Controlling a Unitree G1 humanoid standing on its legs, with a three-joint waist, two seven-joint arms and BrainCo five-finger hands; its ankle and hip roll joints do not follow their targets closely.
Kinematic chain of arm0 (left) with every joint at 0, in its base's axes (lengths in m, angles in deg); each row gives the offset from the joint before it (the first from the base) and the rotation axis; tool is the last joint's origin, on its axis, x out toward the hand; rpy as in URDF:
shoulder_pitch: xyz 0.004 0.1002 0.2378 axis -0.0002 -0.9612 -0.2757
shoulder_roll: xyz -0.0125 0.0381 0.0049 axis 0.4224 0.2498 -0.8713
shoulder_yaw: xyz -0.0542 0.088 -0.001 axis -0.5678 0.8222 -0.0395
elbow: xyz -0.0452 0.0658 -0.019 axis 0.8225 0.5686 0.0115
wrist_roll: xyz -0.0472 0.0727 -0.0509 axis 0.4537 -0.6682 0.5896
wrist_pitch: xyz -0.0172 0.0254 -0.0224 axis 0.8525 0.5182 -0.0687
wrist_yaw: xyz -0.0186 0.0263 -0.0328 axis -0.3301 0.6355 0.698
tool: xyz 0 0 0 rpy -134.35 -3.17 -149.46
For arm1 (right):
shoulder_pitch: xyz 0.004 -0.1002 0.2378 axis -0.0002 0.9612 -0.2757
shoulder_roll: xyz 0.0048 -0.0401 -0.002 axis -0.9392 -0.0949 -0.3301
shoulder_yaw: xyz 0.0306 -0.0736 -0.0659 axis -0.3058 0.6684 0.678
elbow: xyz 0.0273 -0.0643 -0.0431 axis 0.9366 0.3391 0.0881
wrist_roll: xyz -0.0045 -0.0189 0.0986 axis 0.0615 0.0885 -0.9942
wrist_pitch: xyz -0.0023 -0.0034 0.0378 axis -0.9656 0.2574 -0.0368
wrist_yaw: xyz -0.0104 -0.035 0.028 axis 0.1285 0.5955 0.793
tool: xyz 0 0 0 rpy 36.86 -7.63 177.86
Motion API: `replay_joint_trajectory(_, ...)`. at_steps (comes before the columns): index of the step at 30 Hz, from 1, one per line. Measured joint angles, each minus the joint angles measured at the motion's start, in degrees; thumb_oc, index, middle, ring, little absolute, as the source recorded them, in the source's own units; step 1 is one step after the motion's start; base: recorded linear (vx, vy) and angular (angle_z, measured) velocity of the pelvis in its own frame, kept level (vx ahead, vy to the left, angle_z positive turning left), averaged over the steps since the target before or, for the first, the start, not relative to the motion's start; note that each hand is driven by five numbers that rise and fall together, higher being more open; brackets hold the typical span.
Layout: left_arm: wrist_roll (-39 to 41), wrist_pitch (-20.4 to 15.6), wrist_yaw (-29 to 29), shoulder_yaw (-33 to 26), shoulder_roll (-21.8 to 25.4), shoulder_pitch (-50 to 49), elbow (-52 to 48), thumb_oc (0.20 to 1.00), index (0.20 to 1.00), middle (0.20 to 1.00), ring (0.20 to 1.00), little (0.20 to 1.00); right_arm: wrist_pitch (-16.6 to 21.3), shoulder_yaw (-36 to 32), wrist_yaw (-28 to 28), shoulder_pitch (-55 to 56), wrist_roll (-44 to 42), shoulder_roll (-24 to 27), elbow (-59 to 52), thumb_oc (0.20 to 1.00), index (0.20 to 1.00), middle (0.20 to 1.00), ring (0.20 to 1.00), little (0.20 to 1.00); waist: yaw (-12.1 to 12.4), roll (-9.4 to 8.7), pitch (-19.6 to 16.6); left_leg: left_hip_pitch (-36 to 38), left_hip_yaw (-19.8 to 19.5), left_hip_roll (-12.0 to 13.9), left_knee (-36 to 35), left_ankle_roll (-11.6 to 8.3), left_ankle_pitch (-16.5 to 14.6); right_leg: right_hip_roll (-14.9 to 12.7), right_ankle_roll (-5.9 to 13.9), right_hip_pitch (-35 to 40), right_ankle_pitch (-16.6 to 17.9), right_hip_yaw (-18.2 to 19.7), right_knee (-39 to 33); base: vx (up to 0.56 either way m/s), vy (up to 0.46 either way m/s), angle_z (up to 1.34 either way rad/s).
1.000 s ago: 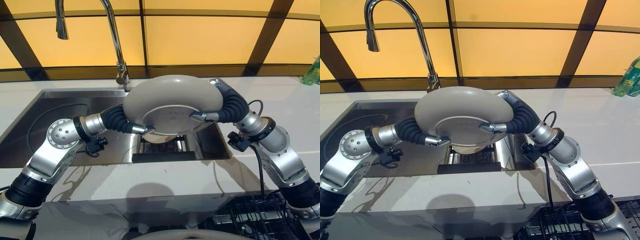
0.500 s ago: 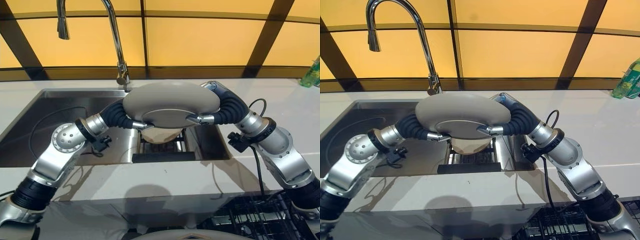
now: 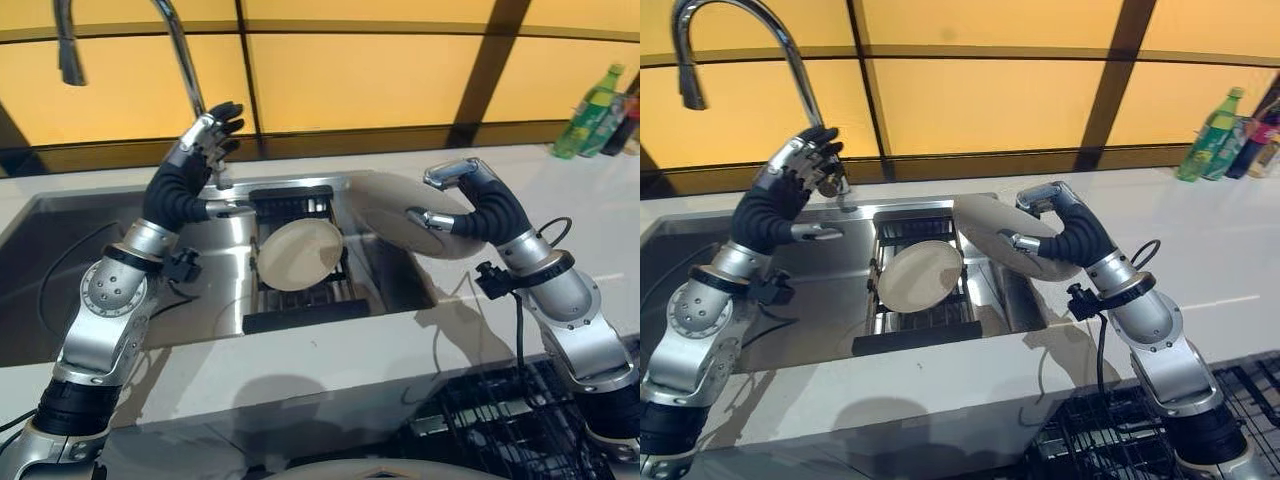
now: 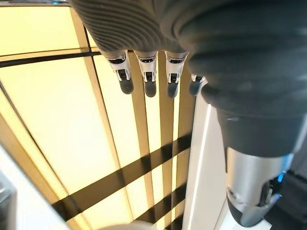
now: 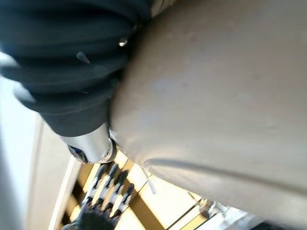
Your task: Pick up plates and place into dishwasher.
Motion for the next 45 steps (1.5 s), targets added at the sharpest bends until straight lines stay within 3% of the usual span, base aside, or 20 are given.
replay_joint_trajectory(2,0.0,-1.5,-0.9,-1.7,-1.2,-1.6,0.0,1.0,1.0,1.0,1.0,1.0,-0.1,-0.3,-0.4,0.0,0.0,0.8,0.0,0.2,0.2,0.2,0.2,0.2,0.3,0.03,0.0,0.0,-1.7,0.0,1.9,0.14,-2.4,0.2,-0.04,-1.3,0.2,2.8,0.2,-0.04,0.099,-0.64)
replay_joint_trajectory(3,0.0,-2.2,-1.1,-2.6,-1.6,-2.4,0.0,1.0,1.0,1.0,1.0,1.0,-0.4,-0.3,-0.6,-0.1,0.0,1.1,0.0,0.2,0.2,0.2,0.2,0.2,0.5,-0.12,0.1,-0.2,-4.7,-0.3,3.6,-0.59,-4.2,0.4,-0.06,-2.1,0.7,4.6,0.5,-0.06,0.211,-0.97)
replay_joint_trajectory(4,0.0,-2.9,-1.2,-3.7,-1.7,-3.5,0.0,1.0,1.0,1.0,1.0,1.0,-0.6,-0.1,-0.8,-0.1,-0.1,1.5,0.0,0.2,0.2,0.2,0.2,0.2,1.8,-0.05,0.3,0.3,-9.0,-0.8,4.2,0.44,-6.3,0.6,0.02,-3.3,0.7,7.1,1.4,-0.07,0.246,-1.06)
replay_joint_trajectory(5,0.2,-3.2,-1.3,-4.8,-1.6,-4.2,0.1,1.0,1.0,1.0,1.0,1.0,-0.8,-0.3,-1.1,0.0,-0.1,1.8,0.0,0.2,0.2,0.2,0.2,0.2,1.9,-0.24,0.4,0.3,-10.7,-1.2,5.2,0.05,-8.0,0.7,0.18,-4.4,0.8,9.4,2.0,-0.09,0.312,-1.05)
replay_joint_trajectory(7,0.7,-3.2,-1.2,-7.8,-1.0,-4.7,0.2,1.0,1.0,1.0,1.0,1.0,-1.2,-0.4,-1.4,0.2,-0.1,1.8,0.0,0.2,0.2,0.2,0.2,0.2,1.6,-1.27,1.3,1.0,-10.3,-1.6,5.9,0.14,-8.8,0.7,0.45,-5.5,1.2,11.4,2.7,-0.08,0.292,-0.68)
replay_joint_trajectory(11,1.3,-3.1,-0.8,-7.8,-0.2,-4.1,0.8,1.0,1.0,1.0,1.0,1.0,-1.5,-2.2,-1.5,2.0,-0.1,1.5,0.4,0.2,0.2,0.2,0.2,0.2,-1.1,-2.13,1.5,1.0,-10.1,-1.7,6.0,0.24,-9.5,0.7,0.1,-6.8,1.4,12.8,2.6,-0.09,0.281,-0.23)
replay_joint_trajectory(16,1.3,-3.1,-1.0,-7.6,0.8,-3.7,1.8,1.0,1.0,1.0,1.0,1.0,-1.8,-2.6,-1.6,2.2,0.0,1.2,0.5,0.2,0.2,0.2,0.2,0.2,-1.6,-0.21,2.9,2.5,-10.9,-3.1,6.2,1.14,-10.7,0.7,0.9,-9.5,2.9,16.3,3.9,-0.1,0.13,-0.5)
replay_joint_trajectory(18,1.3,-3.1,-1.3,-7.6,0.7,-3.7,2.4,1.0,1.0,1.0,1.0,1.0,-1.8,-2.6,-1.6,2.2,0.0,1.2,0.7,0.2,0.2,0.2,0.2,0.2,-1.6,0.67,3.5,3.3,-11.0,-3.9,6.7,1.76,-11.9,0.8,0.92,-11.7,3.7,15.9,5.6,-0.23,0.024,-0.81)
replay_joint_trajectory(21,1.1,-3.1,-2.5,-7.8,0.4,-3.8,2.9,1.0,1.0,1.0,1.0,1.0,-1.7,-2.6,-1.6,2.1,0.0,1.2,2.5,0.2,0.2,0.2,0.2,0.2,-1.2,0.8,4.3,3.4,-9.8,-5.3,8.6,3.82,-14.4,1.2,-1.14,-16.0,6.7,10.1,9.3,-0.25,0.046,-1.0)
replay_joint_trajectory(23,1.1,-3.1,-3.0,-8.0,0.3,-3.8,3.2,1.0,1.0,1.0,1.0,1.0,-1.6,-2.7,-1.8,2.5,0.0,1.2,3.0,0.2,0.2,0.2,0.2,0.2,-1.3,0.22,4.6,3.1,-8.4,-6.6,10.9,5.25,-16.1,1.5,-4.0,-17.8,9.6,7.3,9.1,-0.23,0.027,-1.19)
replay_joint_trajectory(25,0.8,-3.2,-3.3,-10.2,0.1,-4.4,3.3,1.0,1.0,1.0,1.0,1.0,-0.3,-4.2,-1.8,4.6,-0.1,0.6,2.8,0.2,0.2,0.2,0.2,0.2,1.5,-0.69,4.6,1.2,-8.6,-9.5,13.9,9.06,-18.2,2.7,-9.43,-21.1,13.9,6.6,5.8,-0.15,-0.042,-1.71)
replay_joint_trajectory(26,0.4,-3.2,-3.5,-11.8,-1.5,-4.6,3.4,1.0,1.0,1.0,1.0,1.0,0.4,-5.4,-1.9,6.7,-0.1,0.3,2.6,0.2,0.2,0.2,0.2,0.2,1.6,0.46,5.2,0.8,-7.7,-8.0,14.2,8.15,-17.5,3.3,-8.32,-23.3,8.4,6.7,11.2,-0.09,-0.077,-1.05)
replay_joint_trajectory(27,0.3,-3.3,-3.8,-12.6,-3.2,-5.1,3.4,1.0,1.0,1.0,1.0,1.0,0.6,-6.3,-1.9,9.2,-0.1,0.6,2.5,0.2,0.2,0.2,0.2,0.2,0.2,1.78,4.9,0.6,-6.7,-6.0,14.2,7.63,-17.1,4.9,-6.66,-25.1,4.3,5.4,21.7,-0.12,-0.087,-0.37)
replay_joint_trajectory(28,0.0,-3.4,-3.8,-13.5,-3.6,-5.5,3.5,1.0,1.0,1.0,1.0,1.0,0.7,-7.6,-1.9,10.9,-0.1,0.7,2.1,0.2,0.2,0.2,0.2,0.2,-0.2,2.1,4.9,0.9,-6.4,-5.0,13.9,7.33,-16.9,5.7,-5.2,-25.1,0.6,3.8,28.7,-0.13,-0.089,-0.27)
replay_joint_trajectory(29,0.0,-3.6,-3.9,-14.8,-3.5,-5.8,3.8,1.0,1.0,1.0,1.0,1.0,0.9,-8.0,-1.9,11.2,-0.1,0.8,1.9,0.2,0.2,0.2,0.2,0.2,0.1,1.63,4.6,1.1,-5.8,-4.8,13.6,7.26,-16.9,6.0,-4.37,-23.8,-3.0,2.7,30.9,-0.14,-0.136,-0.42)
replay_joint_trajectory(30,0.0,-3.8,-4.0,-15.8,-3.3,-5.7,4.7,1.0,1.0,1.0,1.0,1.0,1.7,-8.1,-2.2,11.1,0.0,0.6,1.8,0.2,0.2,0.2,0.2,0.2,0.2,1.01,4.2,1.3,-5.1,-5.5,13.5,6.52,-16.5,5.8,-5.53,-22.5,-5.4,1.5,30.0,-0.06,-0.18,-0.57)
replay_joint_trajectory(31,0.0,-3.8,-4.3,-16.6,-3.3,-5.8,5.2,1.0,1.0,1.0,1.0,1.0,2.0,-8.1,-2.4,10.6,0.0,0.3,1.8,0.2,0.2,0.2,0.2,0.2,0.5,0.55,3.9,1.2,-5.4,-5.3,13.4,6.02,-16.2,6.2,-6.27,-21.4,-5.6,0.7,26.3,-0.05,-0.197,-0.48)
replay_joint_trajectory(36,-0.1,-3.8,-6.3,-16.6,-3.6,-4.9,5.9,1.0,1.0,1.0,1.0,1.0,1.4,-8.0,-5.1,9.7,1.1,-0.2,4.4,0.2,0.2,0.2,0.2,0.2,1.6,4.05,4.1,1.2,-4.9,-2.5,12.1,4.76,-15.7,9.4,-7.91,-19.9,-1.4,0.7,18.7,-0.11,-0.251,-0.3)
replay_joint_trajectory(40,0.0,-2.6,-8.3,-16.6,-3.5,-4.5,5.9,1.0,1.0,1.0,1.0,1.0,-0.4,-9.8,-6.6,10.0,1.3,0.1,6.1,0.2,0.2,0.2,0.2,0.2,1.7,4.21,3.9,1.2,-2.4,-1.5,10.5,4.24,-14.8,8.9,-8.24,-19.6,1.2,-0.7,14.4,-0.1,-0.165,-0.2)
replay_joint_trajectory(45,-0.1,-1.3,-9.0,-16.6,-3.5,-4.4,5.9,1.0,1.0,1.0,1.0,1.0,-2.0,-12.5,-6.6,12.1,1.3,0.1,8.0,0.2,0.2,0.2,0.2,0.2,1.5,4.56,3.8,2.2,-2.2,-1.2,8.9,4.36,-14.0,9.7,-8.1,-17.0,5.3,-0.7,9.0,-0.07,-0.088,-0.09)
